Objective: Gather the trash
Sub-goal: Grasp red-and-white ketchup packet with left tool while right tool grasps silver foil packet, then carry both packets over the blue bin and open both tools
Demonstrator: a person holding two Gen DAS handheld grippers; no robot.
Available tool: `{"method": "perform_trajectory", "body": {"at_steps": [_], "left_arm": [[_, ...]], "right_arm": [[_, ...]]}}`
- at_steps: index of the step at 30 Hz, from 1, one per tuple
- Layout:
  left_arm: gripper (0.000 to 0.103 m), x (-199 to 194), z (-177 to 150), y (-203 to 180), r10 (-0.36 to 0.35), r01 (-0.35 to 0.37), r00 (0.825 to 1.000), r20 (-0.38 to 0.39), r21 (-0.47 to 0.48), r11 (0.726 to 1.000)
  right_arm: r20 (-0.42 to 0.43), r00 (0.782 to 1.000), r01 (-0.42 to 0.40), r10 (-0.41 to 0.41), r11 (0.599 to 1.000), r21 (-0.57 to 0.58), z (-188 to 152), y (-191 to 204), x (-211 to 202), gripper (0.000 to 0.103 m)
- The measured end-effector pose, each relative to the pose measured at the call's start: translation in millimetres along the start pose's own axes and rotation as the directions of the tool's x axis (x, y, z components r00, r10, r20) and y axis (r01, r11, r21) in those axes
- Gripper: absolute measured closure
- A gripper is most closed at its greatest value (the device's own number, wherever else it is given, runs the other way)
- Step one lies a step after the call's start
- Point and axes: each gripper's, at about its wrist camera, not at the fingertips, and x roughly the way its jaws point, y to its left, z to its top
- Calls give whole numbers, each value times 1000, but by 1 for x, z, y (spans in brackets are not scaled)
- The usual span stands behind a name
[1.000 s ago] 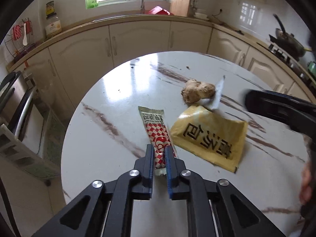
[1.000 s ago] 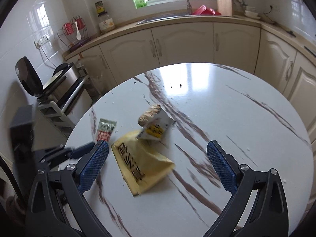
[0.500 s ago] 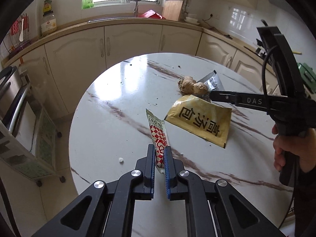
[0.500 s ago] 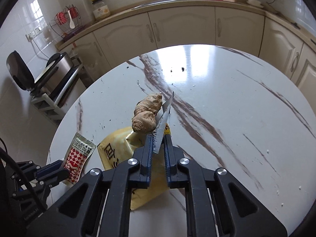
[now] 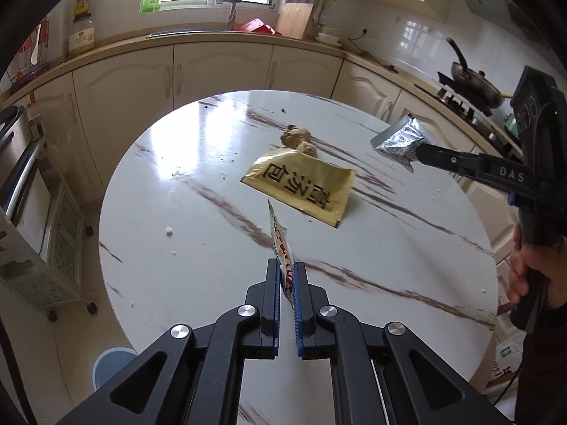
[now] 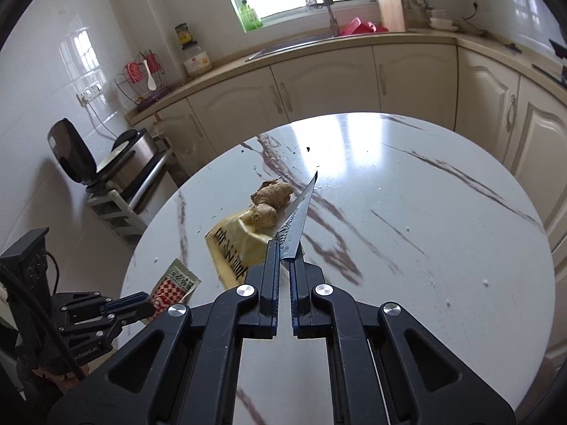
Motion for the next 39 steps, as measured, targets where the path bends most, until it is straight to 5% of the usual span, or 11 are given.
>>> {"method": "perform_trajectory", "body": {"at_steps": [10, 11, 14, 19, 21, 27, 39], "left_arm": [[93, 3, -25, -32, 49, -47, 995, -86, 27, 999], [84, 3, -24, -32, 59, -58, 995, -85, 15, 998], [34, -1, -21, -40, 89, -90, 994, -70, 0, 996], [46, 17, -20, -68, 147, -139, 984, -96, 84, 987], [58, 23, -20, -75, 183, -172, 979, -90, 115, 978], [94, 22, -24, -92, 145, -129, 986, -80, 178, 975], [97, -36, -36, -42, 18, -18, 1000, 21, 24, 1000]], "right_arm": [[-22, 997, -67, 67, 997, 27, -49, -1, -35, 97], [-22, 997, -71, 72, 997, 31, -54, -2, -37, 97], [-25, 996, -85, 86, 996, 34, -64, -1, -40, 97], [-24, 995, -100, 101, 994, 34, -71, -2, -42, 97], [-21, 994, -110, 110, 993, 35, -72, -1, -43, 97], [-7, 992, -124, 124, 992, 28, -69, 4, -46, 97], [-14, 986, -164, 163, 985, -49, -64, 60, -46, 97]]}}
